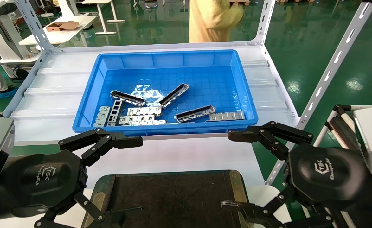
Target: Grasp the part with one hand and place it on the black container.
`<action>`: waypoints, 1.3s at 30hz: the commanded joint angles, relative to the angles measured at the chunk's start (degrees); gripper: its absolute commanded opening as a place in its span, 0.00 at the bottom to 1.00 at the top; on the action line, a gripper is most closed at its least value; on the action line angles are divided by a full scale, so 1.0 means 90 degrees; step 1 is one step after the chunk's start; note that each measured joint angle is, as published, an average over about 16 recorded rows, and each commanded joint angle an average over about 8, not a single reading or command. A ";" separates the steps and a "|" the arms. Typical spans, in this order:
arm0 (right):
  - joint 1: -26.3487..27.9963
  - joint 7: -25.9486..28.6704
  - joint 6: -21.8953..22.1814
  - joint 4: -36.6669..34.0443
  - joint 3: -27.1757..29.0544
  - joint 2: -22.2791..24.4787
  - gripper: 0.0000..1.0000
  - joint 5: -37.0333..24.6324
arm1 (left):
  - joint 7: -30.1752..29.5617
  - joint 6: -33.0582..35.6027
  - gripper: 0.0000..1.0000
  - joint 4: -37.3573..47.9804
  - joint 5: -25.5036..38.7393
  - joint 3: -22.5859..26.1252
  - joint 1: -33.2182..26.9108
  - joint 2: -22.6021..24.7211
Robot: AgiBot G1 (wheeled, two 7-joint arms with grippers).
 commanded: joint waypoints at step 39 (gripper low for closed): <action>0.0001 -0.0001 -0.0001 -0.0001 -0.0001 0.0000 1.00 0.0000 | 0.0063 -0.0059 1.00 0.0051 0.0053 -0.0009 -0.0016 0.0013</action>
